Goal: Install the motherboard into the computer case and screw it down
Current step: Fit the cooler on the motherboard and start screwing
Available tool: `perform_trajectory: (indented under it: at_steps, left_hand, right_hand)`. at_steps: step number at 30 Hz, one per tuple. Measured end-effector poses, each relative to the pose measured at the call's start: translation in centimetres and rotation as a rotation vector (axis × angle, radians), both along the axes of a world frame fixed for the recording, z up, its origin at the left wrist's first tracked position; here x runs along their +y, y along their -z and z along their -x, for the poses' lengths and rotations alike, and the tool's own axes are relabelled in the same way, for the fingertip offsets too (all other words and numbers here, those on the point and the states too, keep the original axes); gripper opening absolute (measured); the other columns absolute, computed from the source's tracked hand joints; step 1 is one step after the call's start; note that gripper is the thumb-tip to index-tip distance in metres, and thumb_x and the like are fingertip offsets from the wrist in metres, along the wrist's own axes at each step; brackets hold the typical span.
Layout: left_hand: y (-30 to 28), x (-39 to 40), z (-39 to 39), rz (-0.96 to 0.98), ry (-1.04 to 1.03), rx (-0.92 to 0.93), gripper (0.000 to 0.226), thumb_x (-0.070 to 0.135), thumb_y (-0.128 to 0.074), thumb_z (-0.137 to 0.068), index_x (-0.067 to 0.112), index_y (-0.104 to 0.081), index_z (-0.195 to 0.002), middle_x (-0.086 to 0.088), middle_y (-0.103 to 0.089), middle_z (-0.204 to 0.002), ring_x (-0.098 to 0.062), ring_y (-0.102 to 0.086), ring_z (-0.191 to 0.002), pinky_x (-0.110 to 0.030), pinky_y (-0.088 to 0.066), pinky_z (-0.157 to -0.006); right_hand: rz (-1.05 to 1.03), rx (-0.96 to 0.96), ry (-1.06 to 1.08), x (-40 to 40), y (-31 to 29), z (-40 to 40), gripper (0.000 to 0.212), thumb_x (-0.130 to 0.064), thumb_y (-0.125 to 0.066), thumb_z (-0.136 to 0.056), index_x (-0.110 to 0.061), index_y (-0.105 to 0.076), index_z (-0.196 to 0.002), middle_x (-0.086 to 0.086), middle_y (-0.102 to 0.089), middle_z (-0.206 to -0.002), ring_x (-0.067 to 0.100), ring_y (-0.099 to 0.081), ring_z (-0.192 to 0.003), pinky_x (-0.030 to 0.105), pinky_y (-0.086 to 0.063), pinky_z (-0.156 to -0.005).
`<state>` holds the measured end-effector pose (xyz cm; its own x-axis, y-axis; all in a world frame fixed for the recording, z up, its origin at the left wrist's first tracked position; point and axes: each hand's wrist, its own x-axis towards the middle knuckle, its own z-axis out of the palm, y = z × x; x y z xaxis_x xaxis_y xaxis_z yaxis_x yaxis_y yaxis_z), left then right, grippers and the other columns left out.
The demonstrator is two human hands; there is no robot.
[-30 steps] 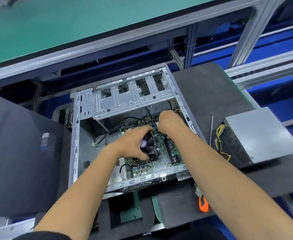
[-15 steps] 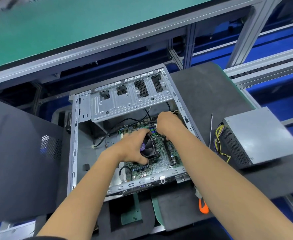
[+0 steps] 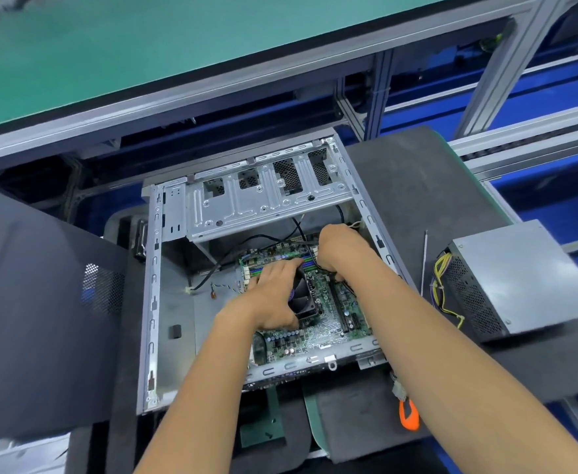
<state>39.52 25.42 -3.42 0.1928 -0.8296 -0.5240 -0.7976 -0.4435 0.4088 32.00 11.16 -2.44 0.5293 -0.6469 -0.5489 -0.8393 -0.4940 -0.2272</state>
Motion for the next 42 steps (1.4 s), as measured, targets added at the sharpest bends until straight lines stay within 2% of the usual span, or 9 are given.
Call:
perform_trajectory:
  at_steps: [6, 17, 23, 26, 28, 32, 34, 39, 42]
  left_hand:
    - [0.2, 0.4, -0.1, 0.073, -0.05, 0.038, 0.113, 0.026, -0.084, -0.063, 0.027, -0.011, -0.149, 0.002, -0.023, -0.147, -0.019, -0.016, -0.137, -0.048, -0.026, -0.112]
    - [0.6, 0.7, -0.8, 0.113, 0.001, -0.001, 0.114, 0.034, -0.085, -0.062, 0.029, -0.011, -0.148, -0.001, -0.025, -0.15, -0.022, -0.02, -0.138, -0.046, -0.018, -0.112]
    - [0.7, 0.8, -1.2, 0.12, -0.028, 0.018, 0.111, 0.036, -0.087, -0.058, 0.021, -0.019, -0.145, -0.003, -0.033, -0.142, -0.025, -0.031, -0.128, -0.041, -0.027, -0.105]
    - [0.4, 0.7, -1.4, 0.126, 0.005, -0.011, 0.104, 0.037, -0.087, -0.056, 0.019, -0.026, -0.139, -0.004, -0.04, -0.134, -0.023, -0.038, -0.119, -0.039, -0.037, -0.098]
    - [0.4, 0.7, -1.4, 0.123, 0.016, -0.032, 0.1, 0.036, -0.087, -0.055, 0.019, -0.029, -0.135, -0.004, -0.044, -0.129, -0.024, -0.041, -0.114, -0.041, -0.041, -0.094]
    - [0.2, 0.6, -1.6, 0.087, 0.049, -0.026, 0.104, 0.031, -0.087, -0.058, 0.019, -0.025, -0.141, -0.006, -0.04, -0.134, -0.025, -0.038, -0.118, -0.04, -0.04, -0.097]
    - [0.2, 0.4, -1.6, 0.071, 0.071, -0.032, 0.107, 0.031, -0.087, -0.059, 0.019, -0.021, -0.143, -0.007, -0.038, -0.137, -0.025, -0.037, -0.12, -0.04, -0.038, -0.1]
    - [0.5, 0.4, -1.8, 0.066, 0.072, -0.032, 0.108, 0.033, -0.087, -0.056, 0.023, -0.021, -0.142, -0.004, -0.037, -0.136, -0.024, -0.037, -0.118, -0.04, -0.037, -0.1]
    - [0.5, 0.4, -2.1, 0.08, 0.048, -0.002, 0.104, 0.032, -0.087, -0.054, 0.027, -0.025, -0.138, 0.002, -0.038, -0.117, -0.023, -0.04, -0.11, -0.04, -0.039, -0.096]
  right_hand:
    - [0.009, 0.025, -0.028, 0.2, -0.3, 0.2, 0.028, -0.002, -0.051, -0.089, -0.003, -0.042, -0.063, 0.01, -0.051, -0.057, 0.019, -0.051, -0.049, 0.028, -0.036, -0.038]
    - [0.034, 0.095, -0.126, 0.9, -0.2, -0.2, 0.023, -0.01, -0.065, -0.083, -0.004, -0.05, -0.066, 0.007, -0.057, -0.057, 0.018, -0.055, -0.049, 0.024, -0.045, -0.044]
    - [0.049, 0.073, -0.172, 1.3, -0.1, -0.1, 0.02, -0.008, -0.068, -0.077, -0.005, -0.051, -0.066, 0.006, -0.057, -0.054, 0.017, -0.056, -0.045, 0.022, -0.045, -0.044]
    - [0.084, -0.057, -0.234, 1.3, -0.3, -0.4, 0.002, -0.001, -0.056, -0.077, -0.003, -0.057, -0.077, 0.011, -0.06, -0.068, 0.025, -0.06, -0.061, 0.031, -0.054, -0.056]
    - [0.053, -0.109, -0.303, 1.5, -0.3, -0.4, 0.016, 0.0, -0.053, -0.076, -0.004, -0.06, -0.09, 0.013, -0.063, -0.086, 0.03, -0.061, -0.08, 0.038, -0.055, -0.07]
    - [-0.056, -0.04, -0.422, 1.9, -0.6, 0.0, 0.017, -0.005, -0.049, -0.079, -0.013, -0.057, -0.091, 0.012, -0.063, -0.098, 0.032, -0.061, -0.088, 0.038, -0.052, -0.071]
    - [-0.09, -0.008, -0.418, 1.9, -0.9, 0.0, 0.015, -0.007, -0.046, -0.081, -0.018, -0.054, -0.088, 0.012, -0.062, -0.09, 0.03, -0.06, -0.076, 0.037, -0.053, -0.067]
    - [-0.142, 0.171, -0.335, 1.5, -1.1, 0.8, 0.025, -0.004, -0.036, -0.088, -0.003, -0.058, -0.1, 0.011, -0.065, -0.069, 0.02, -0.056, -0.048, 0.027, -0.049, -0.052]
    - [-0.102, 0.131, -0.283, 1.4, -1.4, 1.1, 0.026, -0.002, -0.038, -0.091, -0.005, -0.049, -0.068, 0.008, -0.049, -0.056, 0.019, -0.044, -0.042, 0.026, -0.041, -0.045]
